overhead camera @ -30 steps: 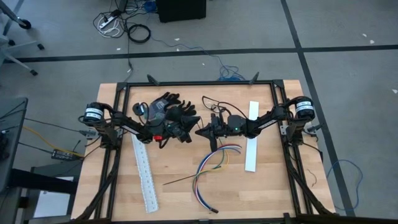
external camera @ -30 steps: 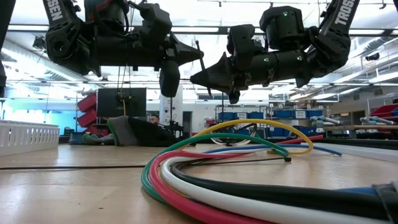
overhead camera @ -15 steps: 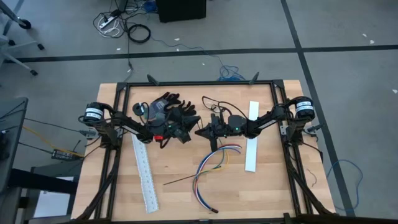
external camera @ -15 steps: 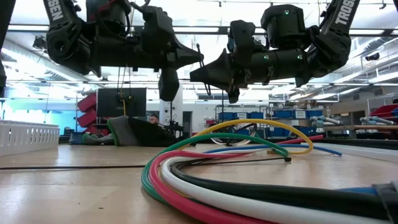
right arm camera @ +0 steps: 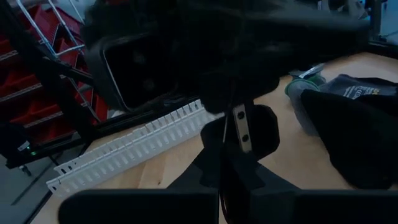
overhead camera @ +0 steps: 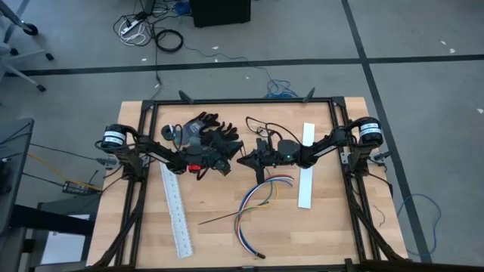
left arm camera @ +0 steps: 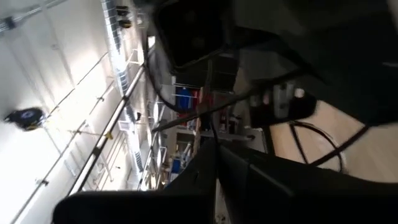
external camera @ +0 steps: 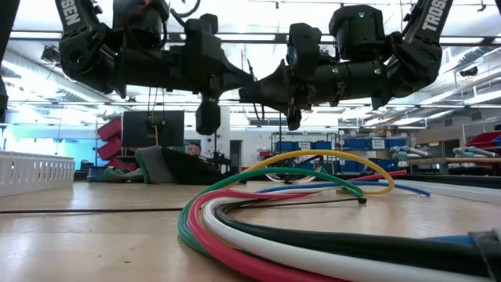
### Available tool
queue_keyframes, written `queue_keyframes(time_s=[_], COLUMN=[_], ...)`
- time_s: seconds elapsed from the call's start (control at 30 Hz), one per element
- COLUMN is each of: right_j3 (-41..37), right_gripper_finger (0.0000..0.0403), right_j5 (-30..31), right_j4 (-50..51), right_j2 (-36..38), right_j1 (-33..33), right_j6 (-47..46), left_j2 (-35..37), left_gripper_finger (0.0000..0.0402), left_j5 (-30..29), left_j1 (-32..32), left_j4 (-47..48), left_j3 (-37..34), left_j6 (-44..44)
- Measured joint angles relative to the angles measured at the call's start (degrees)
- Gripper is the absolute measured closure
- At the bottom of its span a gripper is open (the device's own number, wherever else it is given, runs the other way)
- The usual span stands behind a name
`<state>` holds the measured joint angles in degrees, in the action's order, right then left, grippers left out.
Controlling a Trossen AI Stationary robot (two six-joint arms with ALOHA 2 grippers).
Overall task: Ziptie cables
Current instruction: Insert the top black zip tie pointed tail end through the slot to form a loop
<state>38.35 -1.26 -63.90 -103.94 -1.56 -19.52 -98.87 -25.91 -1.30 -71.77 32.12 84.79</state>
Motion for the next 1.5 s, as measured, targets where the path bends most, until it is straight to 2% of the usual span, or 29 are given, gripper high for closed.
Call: queue_keyframes(time_s=[0.53, 0.93, 1.5], right_j3=[0.00, 0.07, 0.02], right_gripper_finger=[0.0403, 0.0403, 0.0403], right_j5=[0.00, -0.02, 1.07], right_j4=[-1.05, -4.34, -5.02], right_j2=[0.00, 0.00, 0.11], right_j1=[-1.55, -1.62, -1.62], right_j6=[-0.16, -2.85, -3.53], left_j2=[0.00, -0.02, -0.02], left_gripper_finger=[0.0401, 0.0401, 0.0401], left_j5=[-0.20, -0.15, -0.48], left_j1=[-1.38, -1.44, -1.42], left_j4=[2.06, 5.59, 6.67], left_j3=[0.00, 0.10, 1.96], left_j6=[0.13, -7.88, -25.37])
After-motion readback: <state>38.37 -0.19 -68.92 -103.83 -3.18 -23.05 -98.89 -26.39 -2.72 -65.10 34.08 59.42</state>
